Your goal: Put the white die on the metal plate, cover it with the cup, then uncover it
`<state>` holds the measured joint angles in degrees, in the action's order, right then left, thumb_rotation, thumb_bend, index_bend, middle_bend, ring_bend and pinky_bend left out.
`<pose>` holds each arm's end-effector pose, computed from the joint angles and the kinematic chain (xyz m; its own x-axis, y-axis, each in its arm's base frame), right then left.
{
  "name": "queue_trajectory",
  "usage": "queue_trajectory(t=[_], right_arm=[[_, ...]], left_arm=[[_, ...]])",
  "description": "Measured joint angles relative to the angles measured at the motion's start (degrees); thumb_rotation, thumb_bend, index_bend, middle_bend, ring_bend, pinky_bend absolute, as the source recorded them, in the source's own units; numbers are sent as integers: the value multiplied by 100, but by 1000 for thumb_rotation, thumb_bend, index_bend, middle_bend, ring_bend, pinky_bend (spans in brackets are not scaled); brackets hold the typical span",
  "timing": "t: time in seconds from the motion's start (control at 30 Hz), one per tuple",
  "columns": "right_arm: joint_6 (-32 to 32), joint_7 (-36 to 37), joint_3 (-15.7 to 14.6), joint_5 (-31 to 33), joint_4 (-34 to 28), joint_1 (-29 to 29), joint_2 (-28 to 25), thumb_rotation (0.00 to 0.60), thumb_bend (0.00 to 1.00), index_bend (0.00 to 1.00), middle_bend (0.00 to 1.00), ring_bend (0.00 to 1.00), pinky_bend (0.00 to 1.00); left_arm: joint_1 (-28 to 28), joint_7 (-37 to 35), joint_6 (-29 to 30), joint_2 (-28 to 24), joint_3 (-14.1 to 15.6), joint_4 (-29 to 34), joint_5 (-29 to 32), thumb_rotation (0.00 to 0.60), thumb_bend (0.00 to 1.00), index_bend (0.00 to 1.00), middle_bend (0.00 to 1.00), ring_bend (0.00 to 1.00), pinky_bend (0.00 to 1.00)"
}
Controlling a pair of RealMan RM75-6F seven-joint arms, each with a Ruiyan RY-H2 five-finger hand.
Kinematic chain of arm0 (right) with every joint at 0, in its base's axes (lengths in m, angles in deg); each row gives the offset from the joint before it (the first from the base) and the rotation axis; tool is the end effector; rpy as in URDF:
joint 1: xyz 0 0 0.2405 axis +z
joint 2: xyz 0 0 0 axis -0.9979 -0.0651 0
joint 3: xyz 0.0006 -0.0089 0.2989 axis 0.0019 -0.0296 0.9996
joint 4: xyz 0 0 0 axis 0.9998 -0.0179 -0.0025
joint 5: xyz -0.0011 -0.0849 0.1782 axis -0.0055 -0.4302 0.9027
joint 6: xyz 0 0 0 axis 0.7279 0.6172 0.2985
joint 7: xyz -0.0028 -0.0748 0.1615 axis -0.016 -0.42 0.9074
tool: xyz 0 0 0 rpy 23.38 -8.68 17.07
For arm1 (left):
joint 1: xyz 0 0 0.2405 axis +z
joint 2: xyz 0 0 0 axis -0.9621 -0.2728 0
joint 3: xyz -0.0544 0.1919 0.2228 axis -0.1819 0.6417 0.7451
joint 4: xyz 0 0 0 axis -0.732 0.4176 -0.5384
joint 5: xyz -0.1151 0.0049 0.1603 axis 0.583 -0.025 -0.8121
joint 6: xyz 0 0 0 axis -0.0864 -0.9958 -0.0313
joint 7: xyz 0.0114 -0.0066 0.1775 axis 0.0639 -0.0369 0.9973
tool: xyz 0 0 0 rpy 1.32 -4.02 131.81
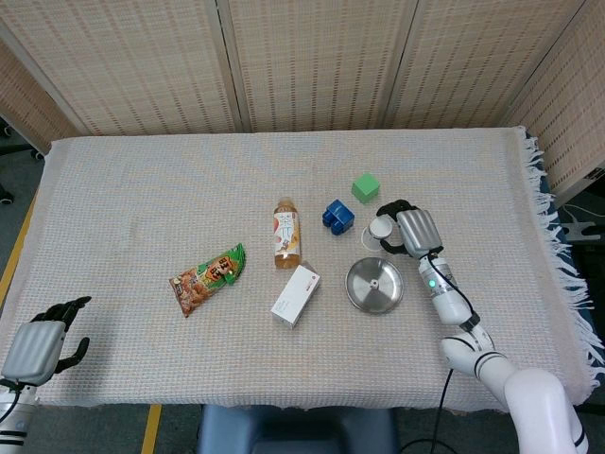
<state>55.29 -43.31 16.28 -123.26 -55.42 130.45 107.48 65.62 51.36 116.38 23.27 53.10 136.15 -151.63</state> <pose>-0.2573 -0.4817 -0.0137 0.2968 -0.1098 0.9486 -0.9391 -0.2135 0.2691 -0.3541 0.2295 0.1579 0.4909 0.1600 0.8564 0.8683 -0.0091 -0.4960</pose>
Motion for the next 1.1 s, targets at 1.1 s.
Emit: queue_trajectory(t=[1.1], right_arm=[[352,-1060,-490,-176,-3770,-613,-1970,600,119,448,438,387,606]], left_arm=[[4,55,7,-20,14,53,-4,600,400,164,232,227,383]])
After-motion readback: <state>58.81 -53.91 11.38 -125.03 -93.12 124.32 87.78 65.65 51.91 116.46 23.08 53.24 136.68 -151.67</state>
